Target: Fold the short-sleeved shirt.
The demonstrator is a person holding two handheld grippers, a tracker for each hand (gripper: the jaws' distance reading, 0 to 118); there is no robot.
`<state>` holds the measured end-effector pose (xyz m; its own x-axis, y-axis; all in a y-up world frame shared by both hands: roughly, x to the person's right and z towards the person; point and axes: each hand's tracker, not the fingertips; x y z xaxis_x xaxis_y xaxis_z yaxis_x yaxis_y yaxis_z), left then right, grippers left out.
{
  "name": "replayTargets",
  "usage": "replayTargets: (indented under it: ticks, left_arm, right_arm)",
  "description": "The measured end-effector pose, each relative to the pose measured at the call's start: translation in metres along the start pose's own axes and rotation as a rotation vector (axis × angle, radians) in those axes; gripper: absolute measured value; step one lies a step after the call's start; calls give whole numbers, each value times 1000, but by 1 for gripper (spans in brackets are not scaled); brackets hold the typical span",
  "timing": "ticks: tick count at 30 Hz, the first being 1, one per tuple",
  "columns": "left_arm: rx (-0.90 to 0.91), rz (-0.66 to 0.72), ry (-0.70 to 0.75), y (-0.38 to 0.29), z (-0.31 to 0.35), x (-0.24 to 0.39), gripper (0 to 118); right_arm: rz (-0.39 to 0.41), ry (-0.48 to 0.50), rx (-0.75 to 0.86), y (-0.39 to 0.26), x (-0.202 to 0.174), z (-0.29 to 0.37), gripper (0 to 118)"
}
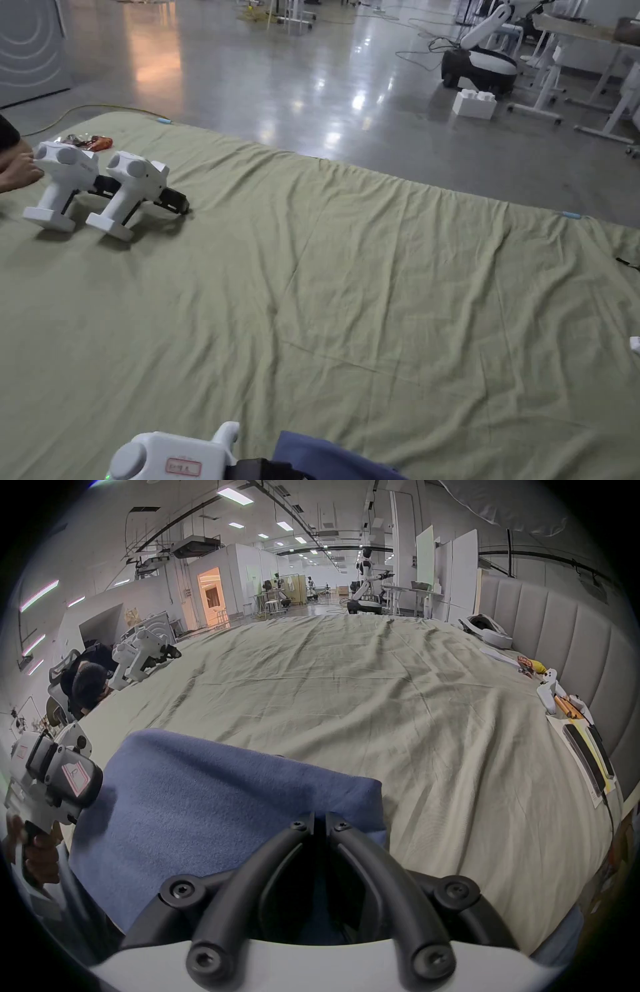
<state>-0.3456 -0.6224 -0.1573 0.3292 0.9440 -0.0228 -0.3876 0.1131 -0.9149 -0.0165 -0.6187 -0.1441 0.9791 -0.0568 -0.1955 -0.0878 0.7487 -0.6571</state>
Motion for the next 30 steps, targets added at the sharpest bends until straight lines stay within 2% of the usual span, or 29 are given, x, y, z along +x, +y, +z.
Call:
replayTargets:
  ticks: [2, 5, 8, 11, 18, 25, 30]
  left_arm:
    - [-15, -22, 13, 14, -5, -9, 68]
    - [-5, -26, 52, 15, -8, -9, 42]
    - [3, -24, 47, 7, -8, -11, 33]
    - [14, -43, 64, 3, -7, -1, 30]
    - [25, -9, 65, 17, 22, 21, 29]
    - [133, -98, 217, 41, 112, 86, 29]
    - [218, -128, 281, 67, 196, 98, 29]
  right_arm:
    - [-4, 0, -2, 0, 1, -2, 8]
    - [-8, 5, -4, -1, 2, -1, 8]
    - [-6, 16, -2, 0, 4, 0, 8]
    - [1, 15, 8, 3, 4, 4, 8]
    - [36, -18, 114, 40, 15, 20, 8]
    - [53, -51, 248, 98, 44, 43, 8]
    - [46, -78, 340, 129, 60, 61, 8]
